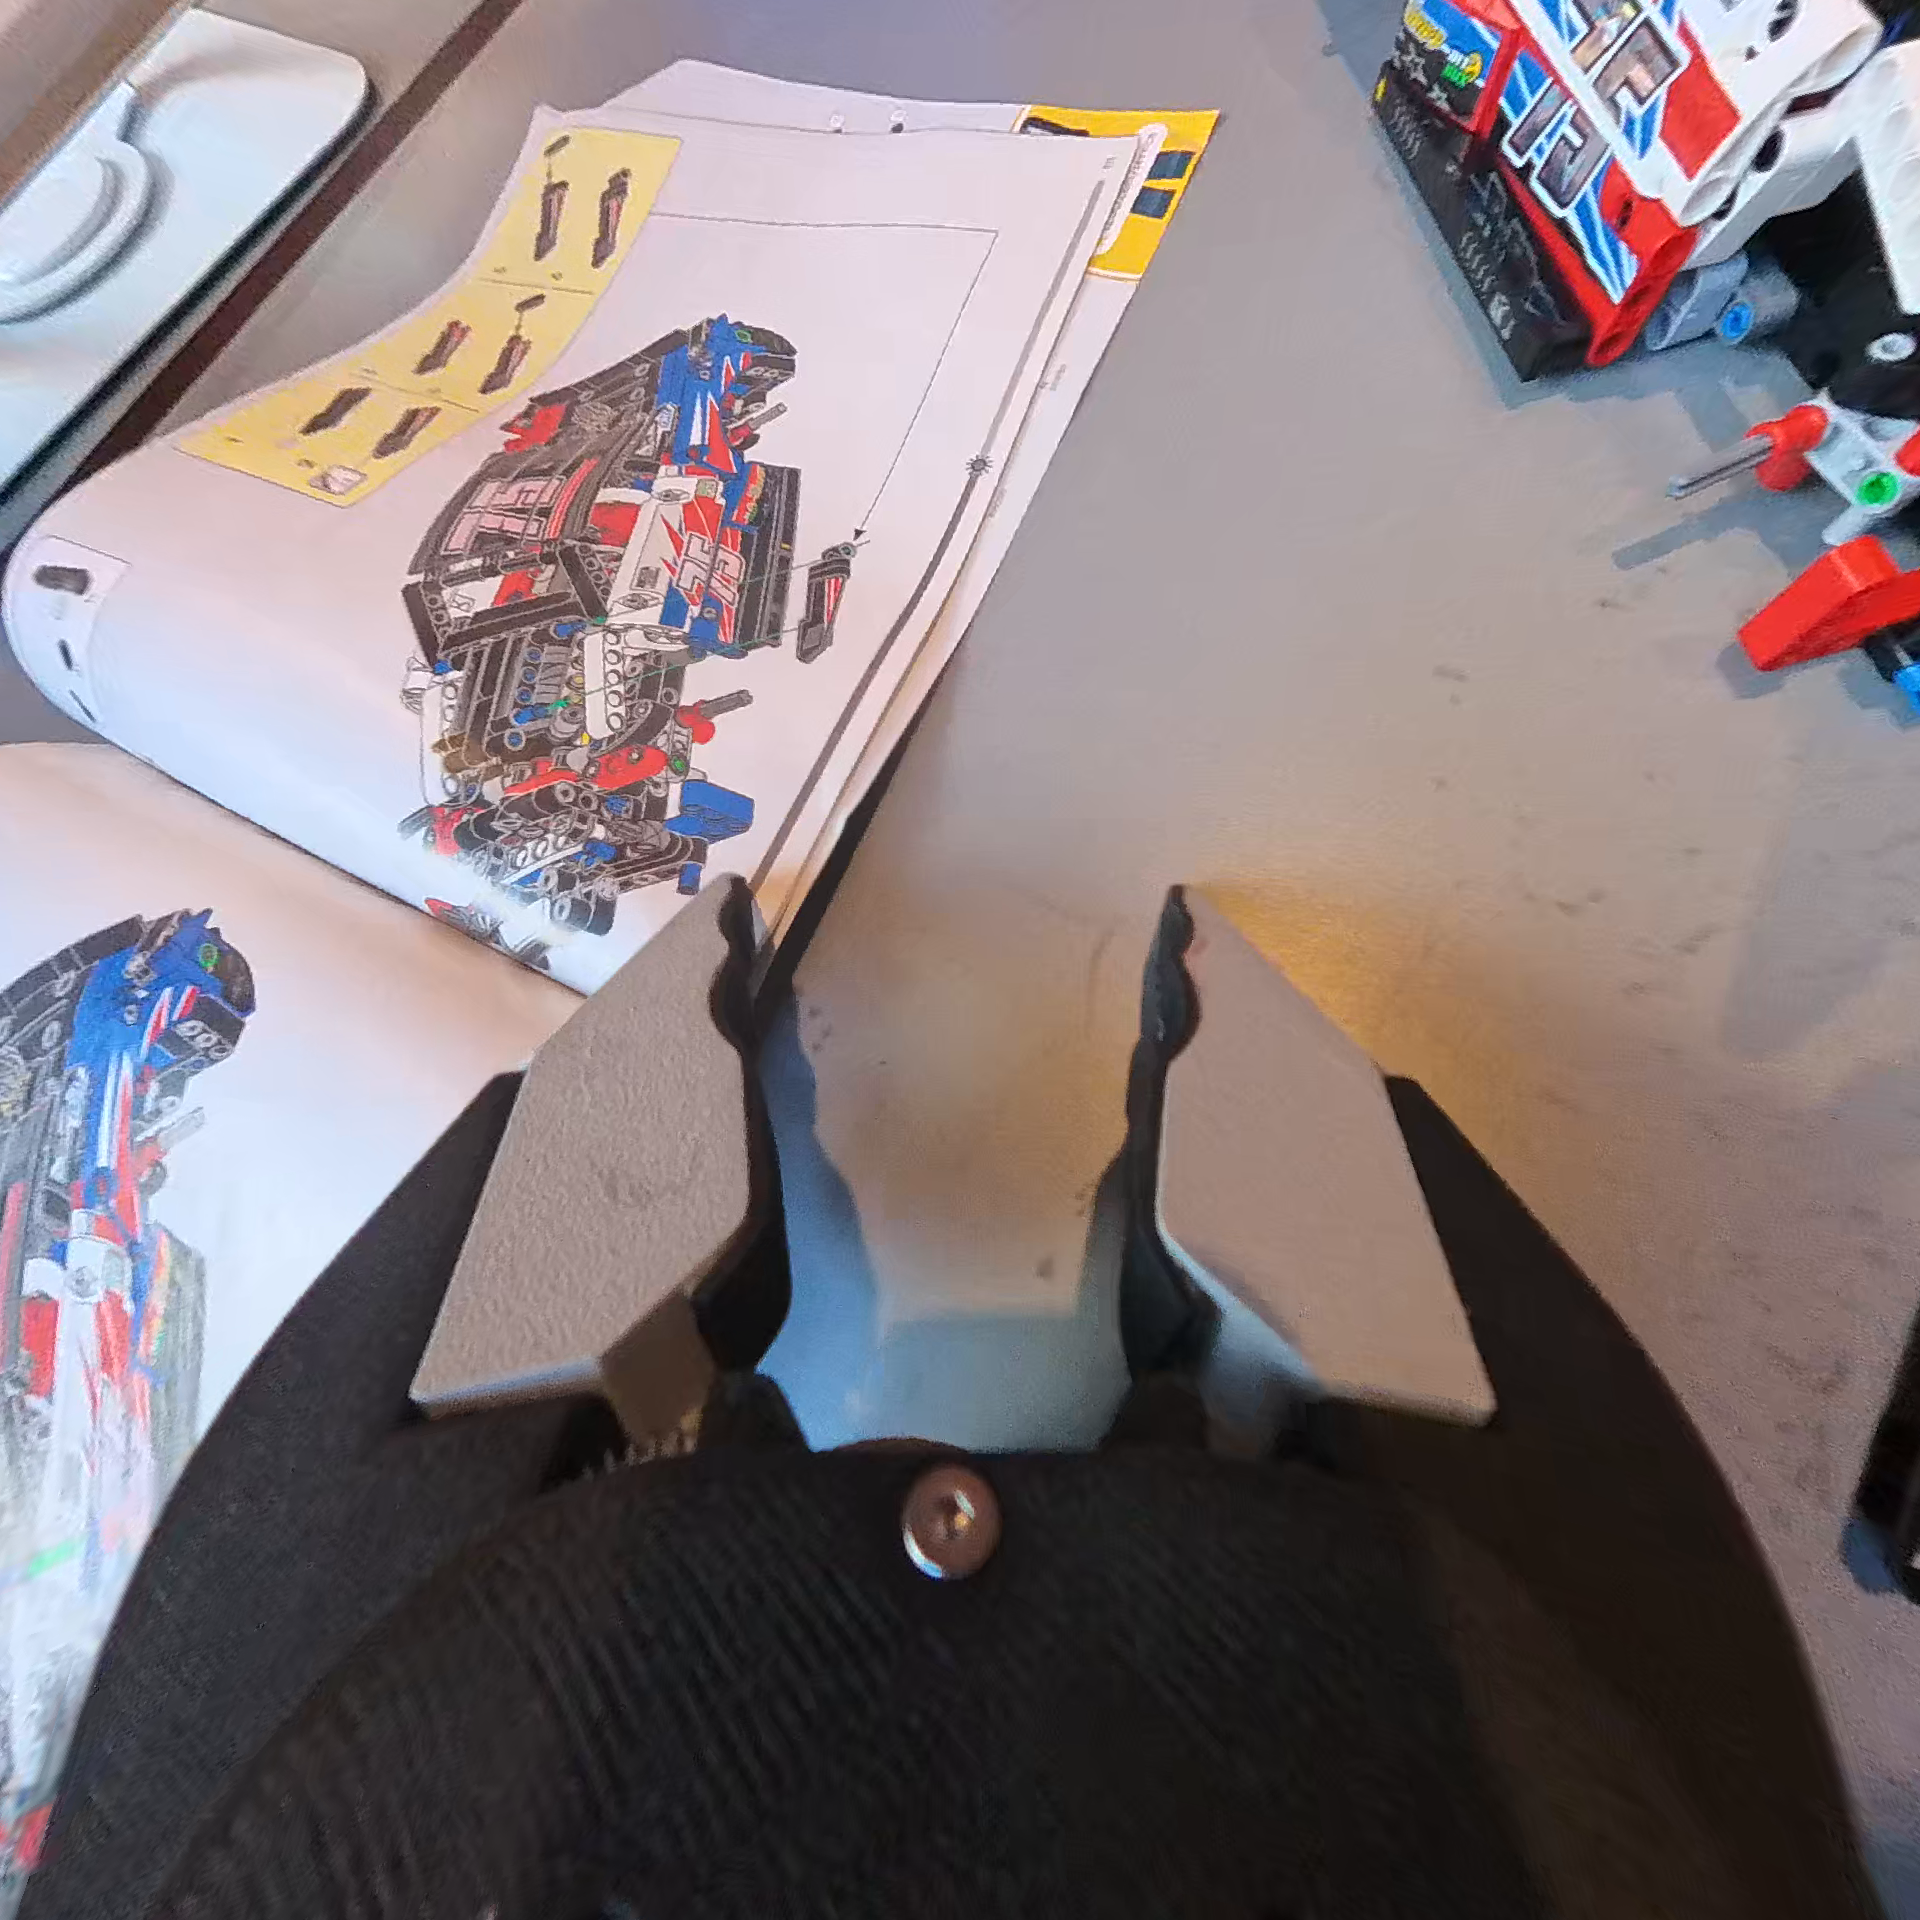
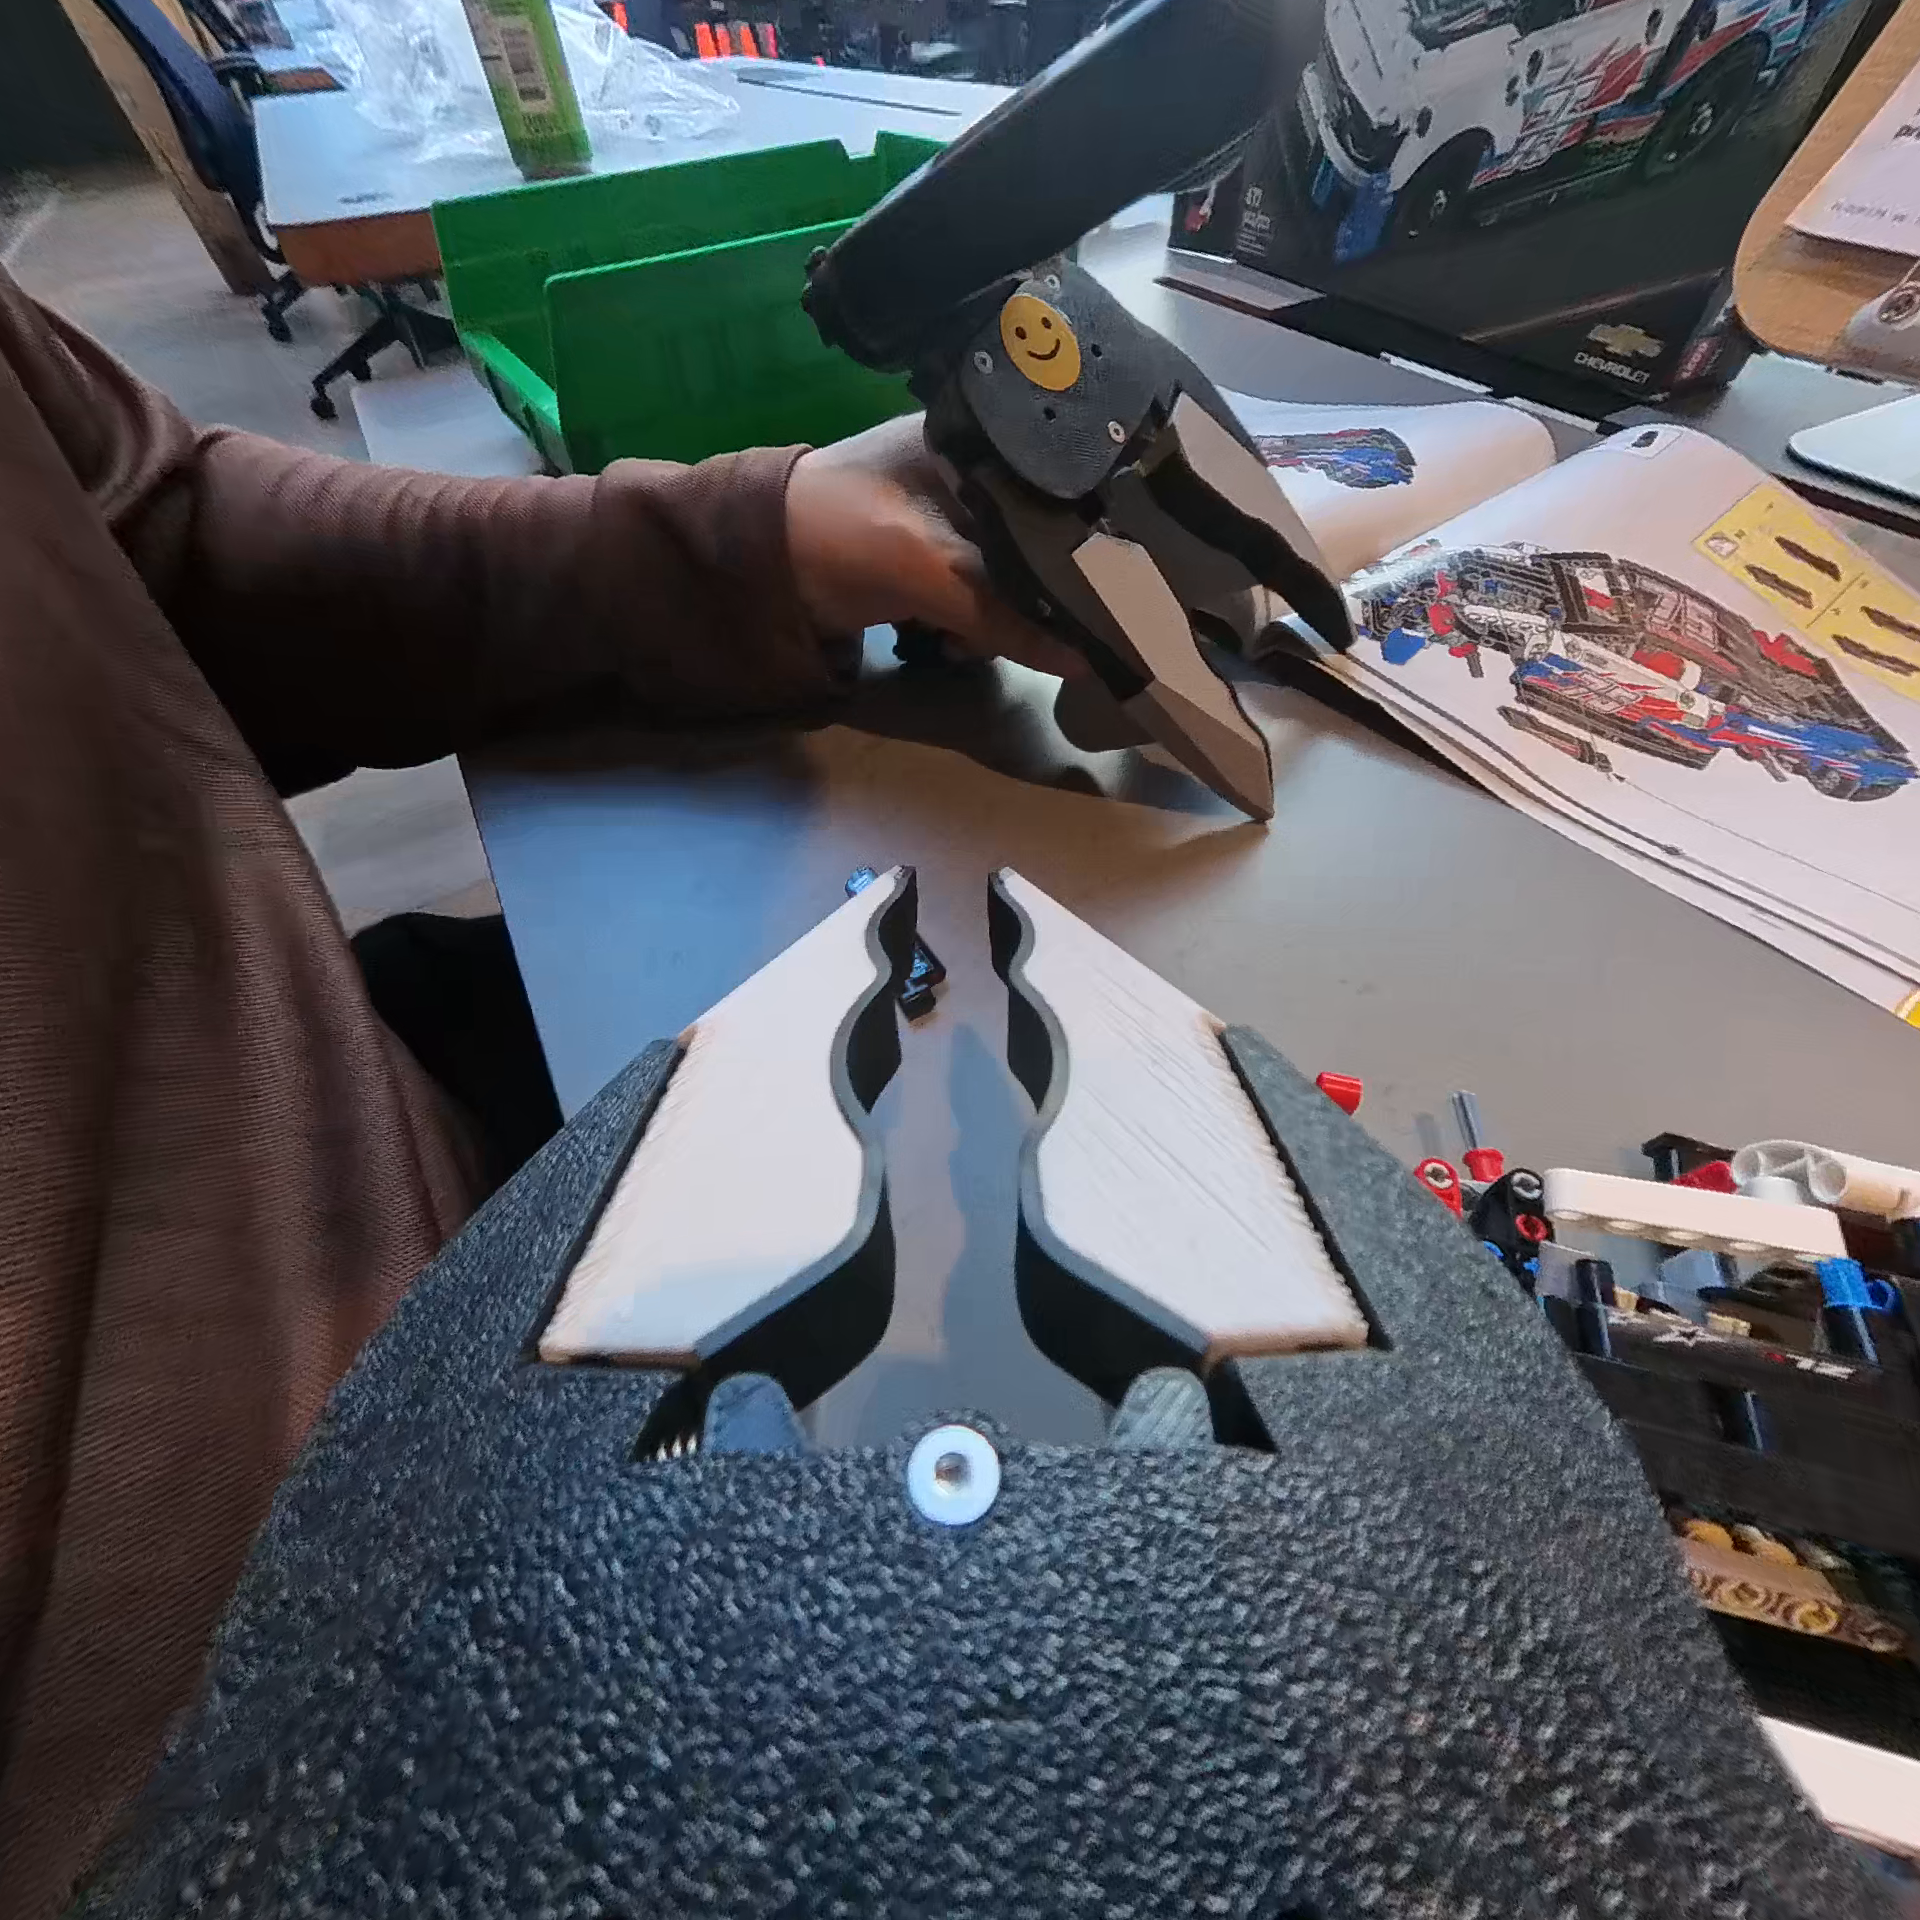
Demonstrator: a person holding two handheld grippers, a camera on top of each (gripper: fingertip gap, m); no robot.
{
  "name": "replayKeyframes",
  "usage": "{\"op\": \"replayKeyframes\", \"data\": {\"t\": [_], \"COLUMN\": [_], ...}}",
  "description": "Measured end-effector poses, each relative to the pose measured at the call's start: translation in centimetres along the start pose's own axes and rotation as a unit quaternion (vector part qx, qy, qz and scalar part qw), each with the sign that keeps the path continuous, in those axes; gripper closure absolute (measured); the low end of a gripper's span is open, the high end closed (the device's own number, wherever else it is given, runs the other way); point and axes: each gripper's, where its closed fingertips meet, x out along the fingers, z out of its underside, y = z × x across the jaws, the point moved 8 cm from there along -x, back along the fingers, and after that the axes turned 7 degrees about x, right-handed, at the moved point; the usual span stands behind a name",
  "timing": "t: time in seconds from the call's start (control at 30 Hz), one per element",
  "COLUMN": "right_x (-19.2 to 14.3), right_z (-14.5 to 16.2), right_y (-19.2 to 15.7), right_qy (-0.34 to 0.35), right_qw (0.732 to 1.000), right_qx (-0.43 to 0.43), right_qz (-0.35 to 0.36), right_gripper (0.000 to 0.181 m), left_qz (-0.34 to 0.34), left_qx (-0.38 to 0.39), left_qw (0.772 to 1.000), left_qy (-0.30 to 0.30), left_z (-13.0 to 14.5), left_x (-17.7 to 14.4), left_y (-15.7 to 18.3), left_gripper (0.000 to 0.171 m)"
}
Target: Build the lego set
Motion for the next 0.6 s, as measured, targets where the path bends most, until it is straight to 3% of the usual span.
{"op": "replayKeyframes", "data": {"t": [0.43, 0.6], "right_x": [-0.64, -0.06], "right_z": [0.29, 0.61], "right_y": [0.23, 0.12], "right_qy": [-0.003, -0.034], "right_qw": [1.000, 0.999], "right_qx": [0.010, 0.009], "right_qz": [0.004, -0.006], "right_gripper": [0.164, 0.160], "left_qz": [0.020, 0.019], "left_qx": [-0.020, -0.017], "left_qw": [1.000, 1.000], "left_qy": [-0.003, -0.003], "left_z": [0.06, 0.05], "left_x": [0.23, 0.21], "left_y": [-0.21, -0.16], "left_gripper": [0.095, 0.095]}}
